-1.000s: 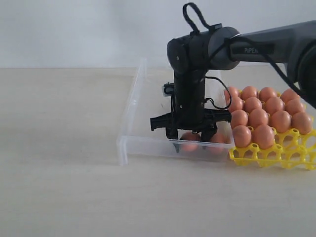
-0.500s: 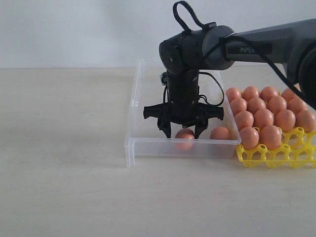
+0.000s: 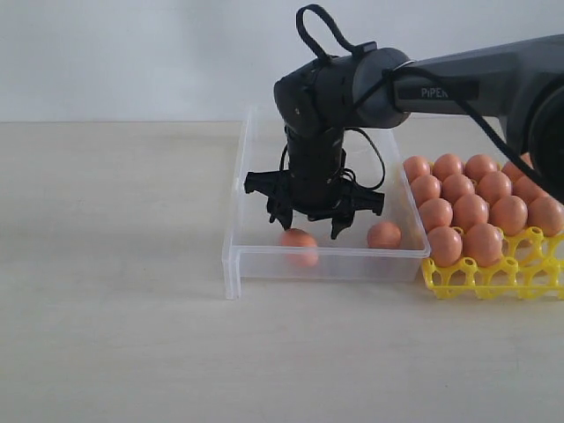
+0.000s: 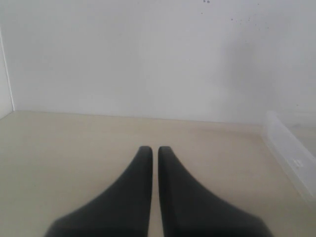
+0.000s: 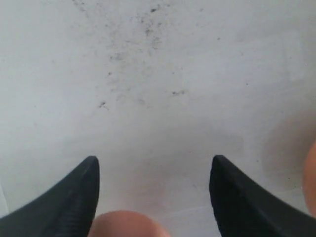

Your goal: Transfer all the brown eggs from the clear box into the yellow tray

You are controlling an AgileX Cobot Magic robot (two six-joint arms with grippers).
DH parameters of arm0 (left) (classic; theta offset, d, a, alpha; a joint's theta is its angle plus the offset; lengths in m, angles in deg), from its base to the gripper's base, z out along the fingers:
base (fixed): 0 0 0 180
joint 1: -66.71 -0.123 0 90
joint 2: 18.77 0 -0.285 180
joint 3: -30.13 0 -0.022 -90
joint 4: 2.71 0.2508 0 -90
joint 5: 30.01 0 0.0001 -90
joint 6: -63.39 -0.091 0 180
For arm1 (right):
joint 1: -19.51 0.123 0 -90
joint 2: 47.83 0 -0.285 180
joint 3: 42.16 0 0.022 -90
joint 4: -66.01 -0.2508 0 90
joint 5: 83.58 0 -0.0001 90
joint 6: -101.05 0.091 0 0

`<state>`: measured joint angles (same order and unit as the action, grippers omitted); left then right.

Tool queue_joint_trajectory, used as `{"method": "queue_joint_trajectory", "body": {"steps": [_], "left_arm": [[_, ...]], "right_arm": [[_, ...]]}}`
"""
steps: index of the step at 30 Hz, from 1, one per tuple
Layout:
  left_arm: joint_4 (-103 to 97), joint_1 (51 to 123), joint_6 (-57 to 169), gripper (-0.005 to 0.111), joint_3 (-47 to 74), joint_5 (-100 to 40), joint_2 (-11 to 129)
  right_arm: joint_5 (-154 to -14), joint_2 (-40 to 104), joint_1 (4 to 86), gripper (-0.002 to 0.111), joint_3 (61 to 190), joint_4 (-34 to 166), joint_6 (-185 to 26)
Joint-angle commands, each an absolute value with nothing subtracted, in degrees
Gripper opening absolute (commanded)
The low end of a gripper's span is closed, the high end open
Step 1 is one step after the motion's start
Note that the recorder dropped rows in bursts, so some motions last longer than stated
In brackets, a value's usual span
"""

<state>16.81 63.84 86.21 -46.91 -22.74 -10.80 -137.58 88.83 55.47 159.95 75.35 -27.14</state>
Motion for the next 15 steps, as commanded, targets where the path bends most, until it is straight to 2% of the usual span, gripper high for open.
{"method": "queue_joint_trajectory", "body": {"steps": [1, 10, 15], "left_arm": [[16.71, 64.08, 86.25, 0.004, -47.09, -22.63, -10.99], [16.71, 64.08, 86.25, 0.004, -47.09, -22.63, -10.99], [16.71, 63.93, 86.25, 0.004, -47.09, -22.63, -10.99]], "right_arm": [[-139.23, 88.00, 55.57, 0.057, 159.90, 74.63, -33.31], [-139.62, 87.80, 55.97, 0.057, 159.90, 90.63, -54.28], [-138.29, 87.80, 55.97, 0.057, 159.90, 103.87, -54.57]]}}
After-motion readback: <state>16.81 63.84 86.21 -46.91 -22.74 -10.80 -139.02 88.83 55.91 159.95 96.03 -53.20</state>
